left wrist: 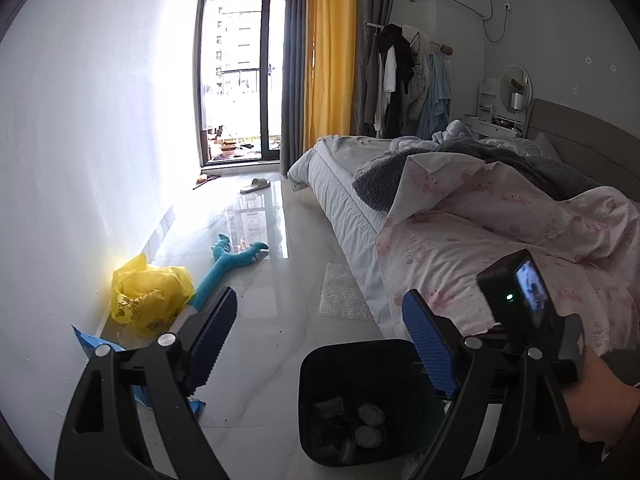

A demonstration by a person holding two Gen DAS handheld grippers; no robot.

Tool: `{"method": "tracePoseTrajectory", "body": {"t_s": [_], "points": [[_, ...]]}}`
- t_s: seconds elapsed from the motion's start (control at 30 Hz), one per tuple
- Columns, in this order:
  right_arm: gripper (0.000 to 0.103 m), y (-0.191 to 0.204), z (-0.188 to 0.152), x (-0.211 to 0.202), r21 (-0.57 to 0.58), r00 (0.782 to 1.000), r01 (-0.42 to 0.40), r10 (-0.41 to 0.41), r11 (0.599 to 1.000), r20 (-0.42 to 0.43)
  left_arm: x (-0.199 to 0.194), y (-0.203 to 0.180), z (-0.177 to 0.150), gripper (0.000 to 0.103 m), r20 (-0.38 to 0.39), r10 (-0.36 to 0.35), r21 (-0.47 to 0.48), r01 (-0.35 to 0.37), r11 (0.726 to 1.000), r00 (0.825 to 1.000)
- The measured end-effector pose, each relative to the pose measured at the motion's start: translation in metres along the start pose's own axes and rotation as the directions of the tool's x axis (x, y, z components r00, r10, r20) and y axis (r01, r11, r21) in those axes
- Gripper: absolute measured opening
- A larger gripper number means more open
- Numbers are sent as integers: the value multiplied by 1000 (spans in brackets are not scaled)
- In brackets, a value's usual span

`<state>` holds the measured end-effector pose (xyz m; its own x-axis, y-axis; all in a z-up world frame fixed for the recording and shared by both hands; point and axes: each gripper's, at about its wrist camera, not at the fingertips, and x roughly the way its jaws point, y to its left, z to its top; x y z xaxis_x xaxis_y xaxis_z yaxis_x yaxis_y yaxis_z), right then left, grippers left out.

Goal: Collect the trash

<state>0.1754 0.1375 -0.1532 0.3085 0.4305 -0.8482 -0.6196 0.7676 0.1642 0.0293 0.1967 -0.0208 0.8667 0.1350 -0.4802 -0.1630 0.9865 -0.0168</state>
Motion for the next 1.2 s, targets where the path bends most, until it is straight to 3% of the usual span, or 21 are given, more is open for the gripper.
{"method": "tracePoseTrajectory", "body": {"t_s": [0.13, 0.2, 0.37, 0.5, 0.7, 0.97, 1.03, 1.2], "points": [[50, -3, -1, -43, -14, 994, 41, -40, 999, 99, -12, -10, 3, 91, 17, 9, -10, -9, 1000, 1000], [59, -8, -4, -67, -14, 986, 61, -58, 998, 158, -22, -19, 9, 94, 53, 6, -3, -6, 1000, 999], [74, -34, -26, -130, 24, 953, 102, -105, 994, 285, -44, -39, 23, 100, 122, 14, -4, -14, 1000, 992], [91, -68, -49, -184, 109, 915, 74, -111, 991, 387, -55, -57, 27, 100, 143, 22, 2, -22, 1000, 989], [99, -99, -89, -254, 180, 841, 139, -212, 974, 497, -62, -84, 19, 100, 149, 29, 52, -37, 998, 988], [100, -113, -148, -318, 236, 720, 270, -358, 934, 595, -80, -116, 11, 100, 188, -37, 87, 21, 996, 982], [100, -117, -163, -327, 244, 706, 277, -369, 929, 604, -83, -119, 7, 100, 194, -55, 73, 42, 996, 979], [100, -129, -192, -335, 300, 699, 250, -386, 921, 602, -84, -122, -3, 100, 187, -27, 83, 12, 996, 982]]}}
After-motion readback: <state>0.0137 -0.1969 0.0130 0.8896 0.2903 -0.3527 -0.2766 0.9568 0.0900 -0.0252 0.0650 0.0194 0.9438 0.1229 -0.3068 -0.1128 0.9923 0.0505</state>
